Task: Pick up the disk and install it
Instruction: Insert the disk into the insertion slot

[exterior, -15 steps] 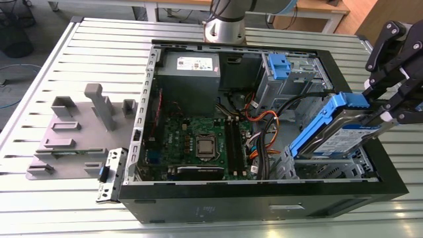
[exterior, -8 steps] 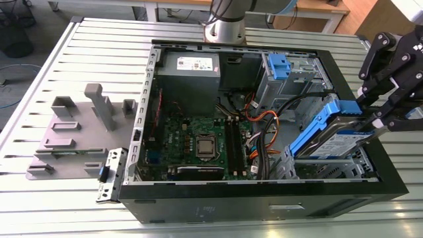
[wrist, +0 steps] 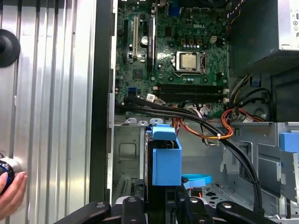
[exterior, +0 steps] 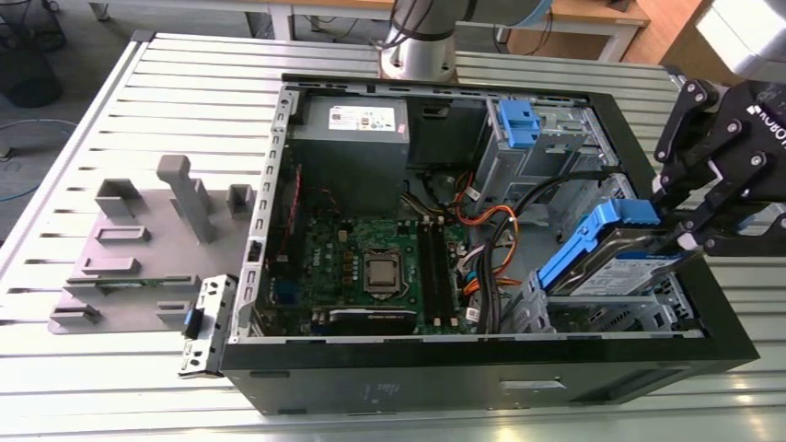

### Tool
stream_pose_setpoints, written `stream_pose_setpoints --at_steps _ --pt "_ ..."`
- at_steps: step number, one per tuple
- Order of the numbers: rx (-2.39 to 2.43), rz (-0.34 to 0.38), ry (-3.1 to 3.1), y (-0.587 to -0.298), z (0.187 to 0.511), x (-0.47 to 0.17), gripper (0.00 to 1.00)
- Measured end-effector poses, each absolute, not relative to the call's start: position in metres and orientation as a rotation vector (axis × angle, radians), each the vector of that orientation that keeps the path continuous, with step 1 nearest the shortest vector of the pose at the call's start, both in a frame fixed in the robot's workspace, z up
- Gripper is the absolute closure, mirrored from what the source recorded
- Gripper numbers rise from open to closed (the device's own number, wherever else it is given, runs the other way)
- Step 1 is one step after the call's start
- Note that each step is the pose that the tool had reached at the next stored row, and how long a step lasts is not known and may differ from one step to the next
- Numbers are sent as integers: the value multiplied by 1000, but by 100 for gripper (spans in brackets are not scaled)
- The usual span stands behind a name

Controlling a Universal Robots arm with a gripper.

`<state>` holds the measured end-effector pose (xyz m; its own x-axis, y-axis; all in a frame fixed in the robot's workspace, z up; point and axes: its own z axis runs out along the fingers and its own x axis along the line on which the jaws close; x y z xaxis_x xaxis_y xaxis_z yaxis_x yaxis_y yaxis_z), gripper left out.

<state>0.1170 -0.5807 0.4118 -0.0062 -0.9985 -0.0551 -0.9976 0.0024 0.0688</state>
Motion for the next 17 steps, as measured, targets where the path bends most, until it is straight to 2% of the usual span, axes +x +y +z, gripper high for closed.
stream_pose_setpoints --at_steps 17 --pt "2206 -134 -2216 -581 388 117 65"
